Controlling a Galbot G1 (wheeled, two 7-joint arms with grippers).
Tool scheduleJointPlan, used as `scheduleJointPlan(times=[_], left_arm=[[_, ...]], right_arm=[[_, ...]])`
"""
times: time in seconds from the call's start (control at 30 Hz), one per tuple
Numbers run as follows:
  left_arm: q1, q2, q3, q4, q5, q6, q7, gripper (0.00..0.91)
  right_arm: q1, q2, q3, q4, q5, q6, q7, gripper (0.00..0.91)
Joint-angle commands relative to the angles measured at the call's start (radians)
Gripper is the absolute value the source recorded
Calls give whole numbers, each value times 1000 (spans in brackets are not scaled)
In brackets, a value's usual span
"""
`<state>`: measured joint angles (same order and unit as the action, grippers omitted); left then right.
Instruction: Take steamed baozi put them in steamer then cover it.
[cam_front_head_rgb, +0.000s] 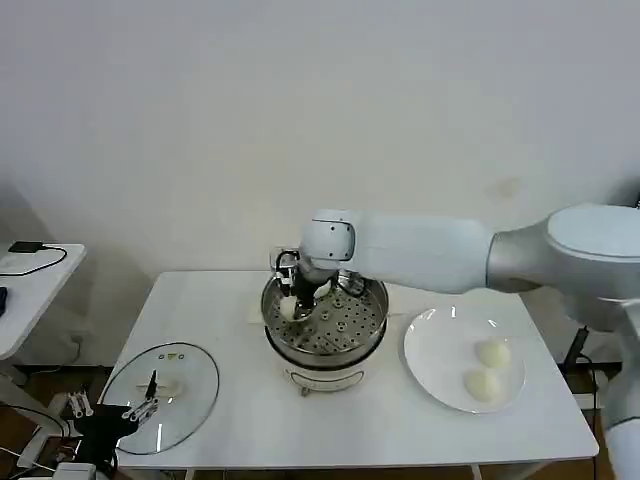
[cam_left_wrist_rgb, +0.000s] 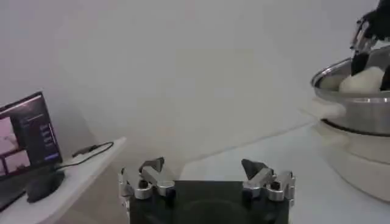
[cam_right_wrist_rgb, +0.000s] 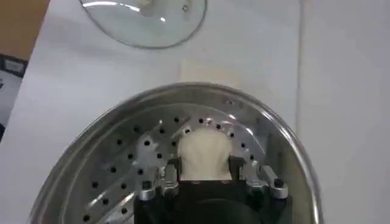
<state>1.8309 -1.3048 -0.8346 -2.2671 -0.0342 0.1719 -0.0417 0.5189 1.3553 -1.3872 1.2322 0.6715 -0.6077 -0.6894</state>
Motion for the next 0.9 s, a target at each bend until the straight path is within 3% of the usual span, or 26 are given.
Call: scheduleJointPlan(times=[0.03,0.07,0.1,0.13,0.17,0.37,0.53,0.73,0.9], left_arm=[[1,0,-1,-1,0,-1,0,907],[2,0,-2,-2,0,-1,0,907],[3,0,-3,-4,0,-1,0,907],[3,-1,-3,-5,0,-1,0,907],[3,-1,-3,-5,0,-1,0,907],[2,-5,0,-10,1,0,0,907],[1,-7,6,-15,1,2,1,907],[-6,-4,15,-17,2,7,4,907],[-5,6,22,-13,-1,11,6,907]], right_arm=[[-39,47,7,-78,-16,-9,0,524],[-39,46,7,-77,-16,-8,-1,524],[-37,44,6,-74,-17,-8,-2,584],[-35,39,5,-68,-18,-9,-2,816],[-34,38,4,-65,-19,-12,-2,907],[-1,-1,14,-25,-24,-9,0,907],[82,-106,44,109,11,-8,5,907],[191,-331,13,283,-3,10,-9,907],[257,-565,-68,393,-177,104,-100,907]])
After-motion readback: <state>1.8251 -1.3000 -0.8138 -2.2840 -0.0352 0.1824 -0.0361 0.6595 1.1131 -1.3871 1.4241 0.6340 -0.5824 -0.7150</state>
